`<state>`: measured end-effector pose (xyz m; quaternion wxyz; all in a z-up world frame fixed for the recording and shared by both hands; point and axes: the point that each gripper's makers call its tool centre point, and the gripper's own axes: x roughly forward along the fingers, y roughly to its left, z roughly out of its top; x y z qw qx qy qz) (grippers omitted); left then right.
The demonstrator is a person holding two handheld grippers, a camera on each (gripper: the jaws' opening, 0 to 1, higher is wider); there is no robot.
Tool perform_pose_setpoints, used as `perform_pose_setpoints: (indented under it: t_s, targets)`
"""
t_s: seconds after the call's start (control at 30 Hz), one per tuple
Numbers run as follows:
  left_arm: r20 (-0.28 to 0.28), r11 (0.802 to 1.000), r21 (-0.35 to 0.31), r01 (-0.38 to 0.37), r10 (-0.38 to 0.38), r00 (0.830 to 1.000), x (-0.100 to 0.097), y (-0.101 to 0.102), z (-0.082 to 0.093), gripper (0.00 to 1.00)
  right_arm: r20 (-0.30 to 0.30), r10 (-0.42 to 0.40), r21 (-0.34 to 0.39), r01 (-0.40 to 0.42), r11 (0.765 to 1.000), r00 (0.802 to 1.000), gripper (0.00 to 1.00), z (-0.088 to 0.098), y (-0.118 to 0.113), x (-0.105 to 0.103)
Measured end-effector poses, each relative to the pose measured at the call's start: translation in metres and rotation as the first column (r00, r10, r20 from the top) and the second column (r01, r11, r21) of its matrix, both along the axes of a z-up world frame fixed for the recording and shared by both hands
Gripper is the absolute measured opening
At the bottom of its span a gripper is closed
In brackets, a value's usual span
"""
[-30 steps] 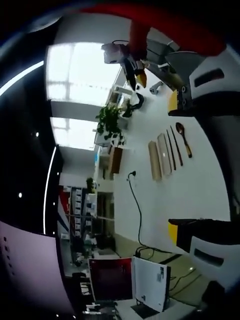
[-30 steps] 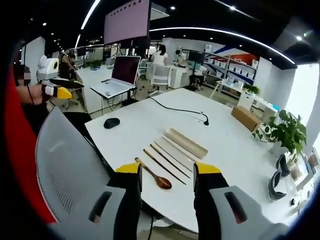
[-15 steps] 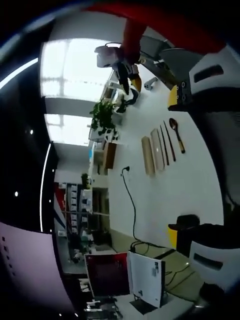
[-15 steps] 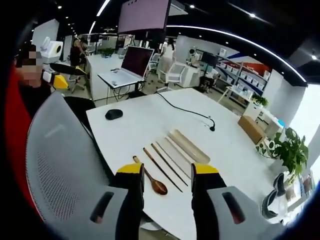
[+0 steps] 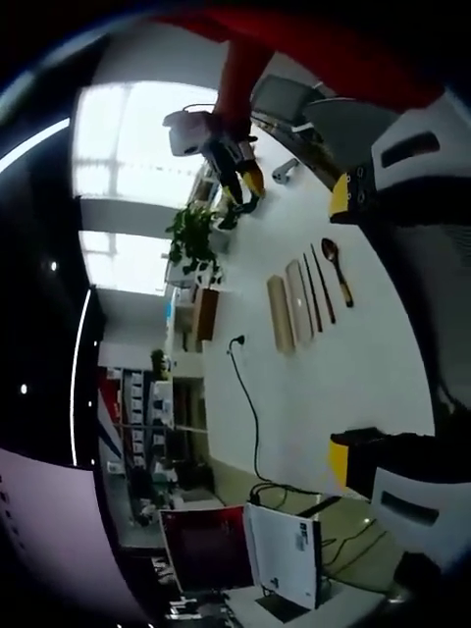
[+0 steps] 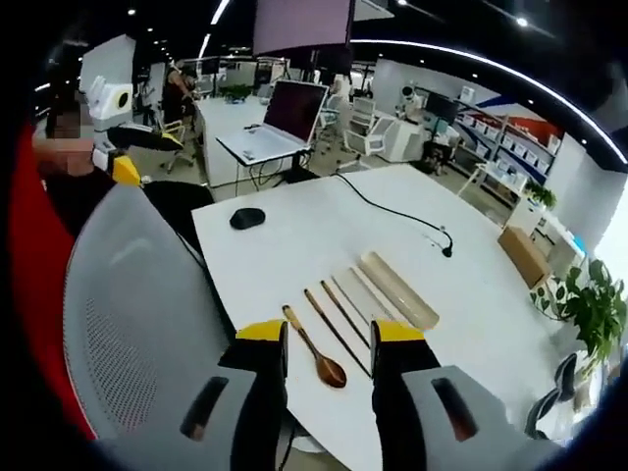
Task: Arrange the utensils inside the cutlery case until each visible utensil rests in its matching compartment.
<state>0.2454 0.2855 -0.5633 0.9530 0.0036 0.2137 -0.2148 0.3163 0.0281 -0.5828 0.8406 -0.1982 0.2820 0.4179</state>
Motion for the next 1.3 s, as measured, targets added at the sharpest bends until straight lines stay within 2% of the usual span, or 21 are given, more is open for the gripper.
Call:
perform_pose_setpoints:
  t_s: [0.07,0.23,0.33,0.43,0.53,0.63,0.73,1.13,1.2,1.23,1.3]
  targets:
    - [0.007,1.000,-0.002,-0.006,0.006,1.000,-0.001,0.002,0.002,0.87,-0.056,0.018,0.043,-0.016,0.999,0.998,0.31,0.000,0.009,-0.002]
    - [0.021,0.999,-0.020,-0.036,0.036,0.999,-0.003,0.005,0.008,0.87,-0.021,0.031,-0.030,-0.032,0.999,0.999,0.30,-0.004,0.011,0.007]
    - [0.021,0.997,-0.041,-0.062,0.062,0.998,-0.003,0.007,0.010,0.89,-0.017,0.060,-0.031,-0.061,0.998,0.998,0.34,-0.003,0.017,0.003]
    - [0.019,0.996,-0.063,-0.061,0.063,0.998,-0.005,0.006,0.011,0.89,0.011,0.100,-0.043,-0.099,0.994,0.995,0.38,-0.003,0.021,0.000]
    - [0.007,0.997,-0.053,-0.052,0.052,0.999,-0.009,0.004,0.008,0.88,0.007,0.112,-0.087,-0.111,0.990,0.994,0.35,-0.010,0.020,-0.001]
    - [0.002,0.998,-0.052,-0.047,0.047,0.999,-0.011,0.004,0.006,0.87,0.019,0.140,-0.198,-0.134,0.971,0.990,0.31,-0.019,0.011,0.002]
    - [-0.001,0.997,-0.057,-0.050,0.050,0.999,-0.011,0.004,0.004,0.86,0.023,0.130,-0.181,-0.123,0.976,0.991,0.35,-0.019,0.012,0.005]
    - [-0.016,0.999,-0.034,0.006,-0.006,1.000,-0.009,-0.003,0.000,0.85,-0.009,0.065,-0.164,-0.065,0.984,0.998,0.33,-0.019,0.007,0.018]
    - [-0.017,1.000,-0.030,0.007,-0.008,1.000,-0.009,-0.003,0.000,0.85,-0.021,0.015,-0.149,-0.018,0.989,1.000,0.34,-0.019,0.003,0.023]
    - [-0.018,1.000,-0.029,0.007,-0.008,1.000,-0.009,-0.002,-0.001,0.85,-0.018,-0.044,-0.116,0.041,0.992,0.999,0.34,-0.018,0.001,0.030]
    - [-0.022,1.000,-0.030,0.004,-0.004,1.000,-0.010,-0.001,-0.001,0.85,-0.017,-0.092,-0.071,0.091,0.993,0.996,0.33,-0.017,0.001,0.035]
